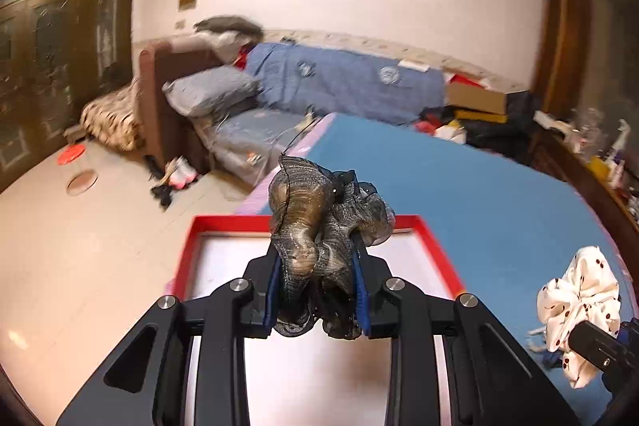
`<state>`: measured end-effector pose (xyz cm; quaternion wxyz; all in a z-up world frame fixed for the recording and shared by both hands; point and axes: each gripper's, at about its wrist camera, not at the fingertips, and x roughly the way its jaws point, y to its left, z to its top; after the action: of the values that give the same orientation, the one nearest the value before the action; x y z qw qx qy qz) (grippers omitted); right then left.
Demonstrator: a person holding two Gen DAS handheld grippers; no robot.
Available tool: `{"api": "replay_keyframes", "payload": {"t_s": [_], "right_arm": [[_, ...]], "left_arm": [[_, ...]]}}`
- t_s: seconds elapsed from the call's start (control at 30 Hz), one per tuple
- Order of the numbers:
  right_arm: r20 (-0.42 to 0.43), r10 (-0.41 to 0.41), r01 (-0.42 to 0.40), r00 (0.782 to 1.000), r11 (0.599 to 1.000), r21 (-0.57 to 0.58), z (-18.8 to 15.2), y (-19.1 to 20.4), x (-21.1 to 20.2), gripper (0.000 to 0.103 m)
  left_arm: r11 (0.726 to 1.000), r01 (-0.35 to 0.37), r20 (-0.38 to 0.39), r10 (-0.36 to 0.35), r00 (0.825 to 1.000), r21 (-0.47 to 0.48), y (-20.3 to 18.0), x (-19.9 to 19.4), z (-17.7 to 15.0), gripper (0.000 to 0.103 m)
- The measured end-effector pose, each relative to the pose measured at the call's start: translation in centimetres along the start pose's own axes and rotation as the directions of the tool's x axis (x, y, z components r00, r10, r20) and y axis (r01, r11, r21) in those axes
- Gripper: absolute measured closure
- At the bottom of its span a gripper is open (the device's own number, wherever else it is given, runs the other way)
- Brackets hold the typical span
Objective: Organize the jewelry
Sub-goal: 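Carry both scrunchies over the red box and open both grippers to drop them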
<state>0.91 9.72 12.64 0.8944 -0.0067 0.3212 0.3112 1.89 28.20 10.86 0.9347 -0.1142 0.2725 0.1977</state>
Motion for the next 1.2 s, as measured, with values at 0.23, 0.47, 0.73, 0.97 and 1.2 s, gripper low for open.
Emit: {"api": "replay_keyframes", "payload": {"t_s": [0.23,0.47,0.73,0.97,1.2], "right_arm": [[-0.092,0.055,-0.058,0.994,0.998,-0.025,3.2,2.4,6.9,0.075],[-0.196,0.059,-0.064,0.979,0.998,-0.021,5.3,4.0,14.7,0.074],[-0.270,0.052,-0.046,0.961,0.998,0.030,6.0,3.1,19.7,0.072],[-0.271,0.049,-0.031,0.961,0.997,0.072,5.9,2.1,20.5,0.039],[-0.217,0.044,-0.021,0.975,0.994,0.109,5.3,1.2,18.7,0.024]], "left_arm": [[0.997,-0.048,-0.111,0.042,0.993,-0.057,2.3,2.9,-0.3,0.074],[0.989,-0.112,-0.152,0.097,0.984,-0.094,3.3,4.4,-0.8,0.074],[0.985,-0.141,-0.205,0.119,0.971,-0.094,3.3,5.8,-1.2,0.071],[0.984,-0.151,-0.207,0.129,0.970,-0.095,3.4,6.0,-1.4,0.064],[0.982,-0.177,-0.205,0.159,0.966,-0.070,3.4,5.9,-1.8,0.063]]}}
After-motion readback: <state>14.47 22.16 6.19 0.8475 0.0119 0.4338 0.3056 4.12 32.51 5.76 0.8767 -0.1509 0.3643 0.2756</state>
